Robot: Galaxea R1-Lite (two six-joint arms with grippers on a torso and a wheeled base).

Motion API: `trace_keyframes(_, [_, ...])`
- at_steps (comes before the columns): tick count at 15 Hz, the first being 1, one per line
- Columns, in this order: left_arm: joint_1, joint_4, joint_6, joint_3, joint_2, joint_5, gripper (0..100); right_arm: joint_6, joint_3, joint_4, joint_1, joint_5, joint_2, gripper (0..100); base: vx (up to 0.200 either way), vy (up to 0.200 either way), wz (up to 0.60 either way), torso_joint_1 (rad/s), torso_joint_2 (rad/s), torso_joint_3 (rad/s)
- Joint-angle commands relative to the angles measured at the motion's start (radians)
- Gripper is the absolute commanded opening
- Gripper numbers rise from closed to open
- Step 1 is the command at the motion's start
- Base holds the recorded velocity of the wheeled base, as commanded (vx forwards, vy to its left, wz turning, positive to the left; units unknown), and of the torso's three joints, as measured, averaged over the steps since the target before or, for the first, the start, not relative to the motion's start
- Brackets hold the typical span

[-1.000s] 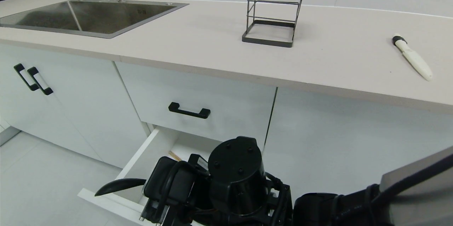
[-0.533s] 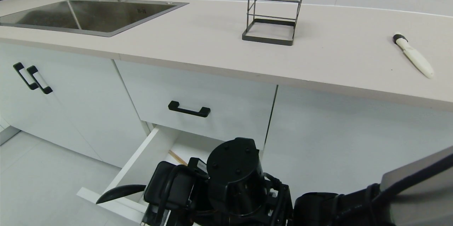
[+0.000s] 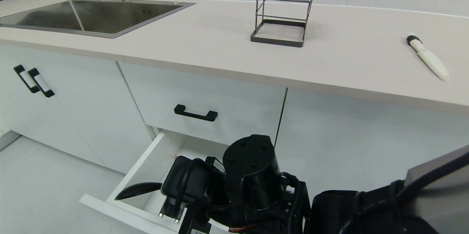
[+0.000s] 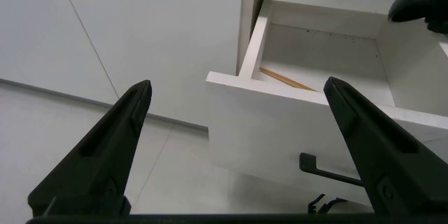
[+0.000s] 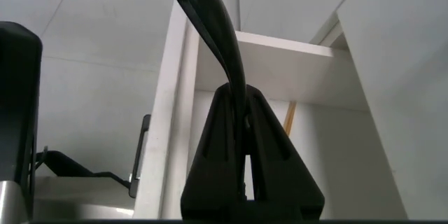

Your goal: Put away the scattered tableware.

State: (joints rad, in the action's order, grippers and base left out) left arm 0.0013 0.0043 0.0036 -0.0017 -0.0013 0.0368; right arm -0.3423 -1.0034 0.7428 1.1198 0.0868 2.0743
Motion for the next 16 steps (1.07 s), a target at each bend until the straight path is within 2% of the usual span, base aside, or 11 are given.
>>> trace_keyframes(1, [0.0,0.0,-0.001,0.0,0.001,0.0,100,0.006,-0.004,-0.036,-0.005,-0.019,-0.023,0,0.0,0.0,0.0,0.0,0.0,0.0])
trace_keyframes(3, [0.0,0.0,-0.001,0.0,0.001,0.0,100,0.031,-0.018,-0.149,-0.008,-0.035,-0.054,0,0.0,0.0,0.0,0.0,0.0,0.0])
trace_keyframes(4, [0.0,-0.001,-0.001,0.0,0.001,0.0,100,0.046,-0.049,-0.272,-0.012,-0.045,-0.071,0,0.0,0.0,0.0,0.0,0.0,0.0])
trace_keyframes(6, [0.0,0.0,-0.001,0.0,0.001,0.0,100,0.046,-0.078,-0.335,-0.015,-0.062,-0.071,0,0.0,0.0,0.0,0.0,0.0,0.0])
trace_keyframes(9, [0.0,0.0,-0.001,0.0,0.001,0.0,100,0.042,-0.106,-0.332,-0.02,-0.079,-0.011,0,0.0,0.0,0.0,0.0,0.0,0.0])
trace_keyframes(11, [0.0,0.0,-0.001,0.0,0.001,0.0,100,0.045,-0.156,-0.333,-0.021,-0.145,0.026,0,0.0,0.0,0.0,0.0,0.0,0.0])
trace_keyframes(12, [0.0,0.0,-0.001,0.0,0.001,0.0,100,0.045,-0.164,-0.335,-0.023,-0.147,0.032,0,0.0,0.0,0.0,0.0,0.0,0.0])
trace_keyframes(13, [0.0,-0.001,-0.001,0.0,0.001,0.0,100,0.045,-0.276,-0.339,-0.035,-0.151,0.112,0,0.0,0.0,0.0,0.0,0.0,0.0])
trace_keyframes(16, [-0.001,0.0,0.001,0.0,0.001,0.0,100,0.06,-0.406,-0.425,-0.038,-0.194,0.211,0,0.0,0.0,0.0,0.0,0.0,0.0])
